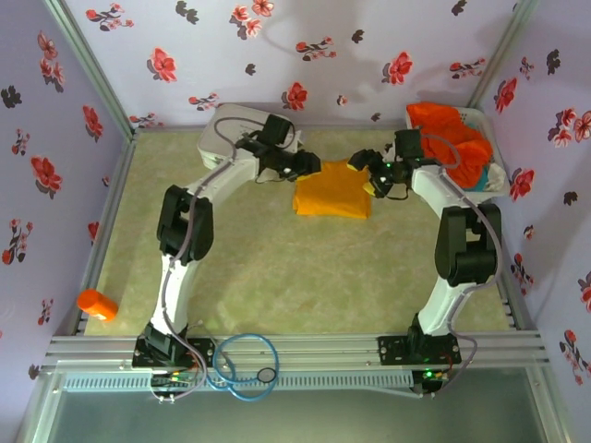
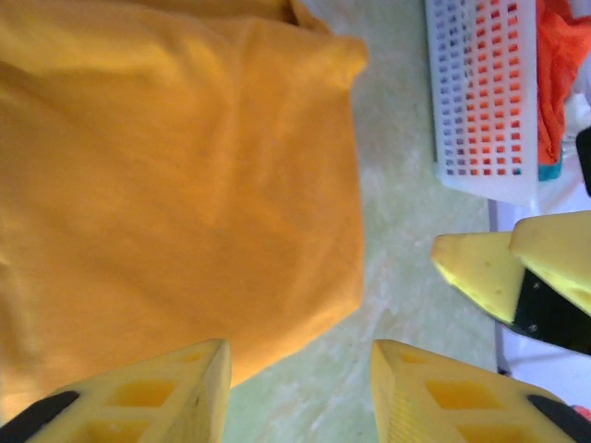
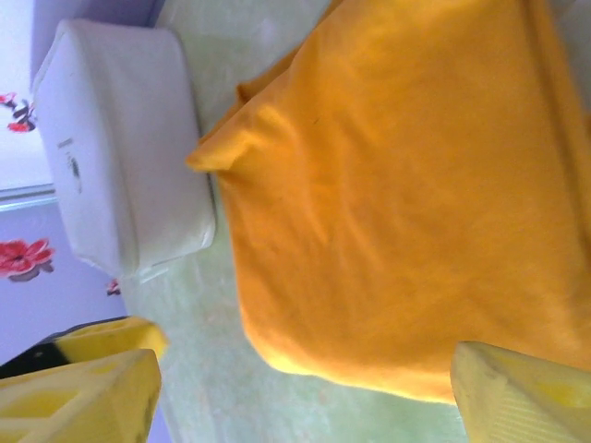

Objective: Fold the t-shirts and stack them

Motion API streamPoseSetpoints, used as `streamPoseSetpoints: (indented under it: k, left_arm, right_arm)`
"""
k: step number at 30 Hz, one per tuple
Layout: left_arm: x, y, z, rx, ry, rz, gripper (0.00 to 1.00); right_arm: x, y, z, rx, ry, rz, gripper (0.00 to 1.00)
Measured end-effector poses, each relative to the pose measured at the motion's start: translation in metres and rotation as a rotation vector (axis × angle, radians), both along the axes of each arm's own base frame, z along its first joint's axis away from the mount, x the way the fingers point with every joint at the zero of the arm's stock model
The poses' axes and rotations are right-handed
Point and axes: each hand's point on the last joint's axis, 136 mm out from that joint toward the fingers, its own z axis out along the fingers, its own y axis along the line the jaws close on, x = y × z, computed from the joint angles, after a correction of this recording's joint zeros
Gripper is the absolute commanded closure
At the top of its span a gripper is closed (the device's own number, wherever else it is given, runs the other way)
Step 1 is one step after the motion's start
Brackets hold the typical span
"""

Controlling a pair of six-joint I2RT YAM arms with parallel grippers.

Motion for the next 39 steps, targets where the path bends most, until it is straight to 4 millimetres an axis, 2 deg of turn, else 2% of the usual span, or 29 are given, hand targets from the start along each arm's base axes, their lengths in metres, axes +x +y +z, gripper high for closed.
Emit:
streamPoseSetpoints:
  k: [3, 6, 11, 16, 19, 24, 29, 32, 39]
  left_arm:
    - [-0.016, -0.021, -0.009, -0.014, 0.022, -0.013, 0.59]
    - [-0.025, -0.035, -0.015, -0.034, 0.036, -0.008, 0.60]
    - [-0.018, -0.040, -0.025, -0.069, 0.042, 0.045, 0.63]
    - [-0.022, -0.041, -0.059, -0.065, 0.082, 0.092, 0.63]
    - [-0.026, -0.039, -0.078, -0.050, 0.096, 0.112, 0.63]
    - [-0.025, -0.034, -0.095, -0.045, 0.095, 0.134, 0.64]
    - [-0.024, -0.029, -0.101, -0.039, 0.082, 0.137, 0.64]
    - [-0.025, -0.023, -0.103, -0.024, 0.068, 0.129, 0.68]
    - [-0.029, -0.002, -0.108, 0.025, 0.036, 0.096, 0.70]
  right_arm:
    - [-0.004, 0.018, -0.005, 0.035, -0.003, 0.010, 0.16]
    - [-0.008, 0.033, -0.012, 0.063, 0.004, 0.012, 0.16]
    - [0.001, 0.038, -0.030, 0.129, -0.009, -0.043, 0.16]
    - [0.004, 0.040, -0.064, 0.176, 0.022, -0.085, 0.16]
    - [0.004, 0.041, -0.077, 0.193, 0.027, -0.100, 0.16]
    - [0.007, 0.042, -0.077, 0.207, 0.001, -0.099, 0.16]
    - [0.005, 0.039, -0.079, 0.189, -0.021, -0.081, 0.16]
    - [0.002, 0.038, -0.080, 0.162, -0.038, -0.050, 0.17]
    - [-0.005, 0.018, -0.082, 0.095, -0.051, -0.003, 0.17]
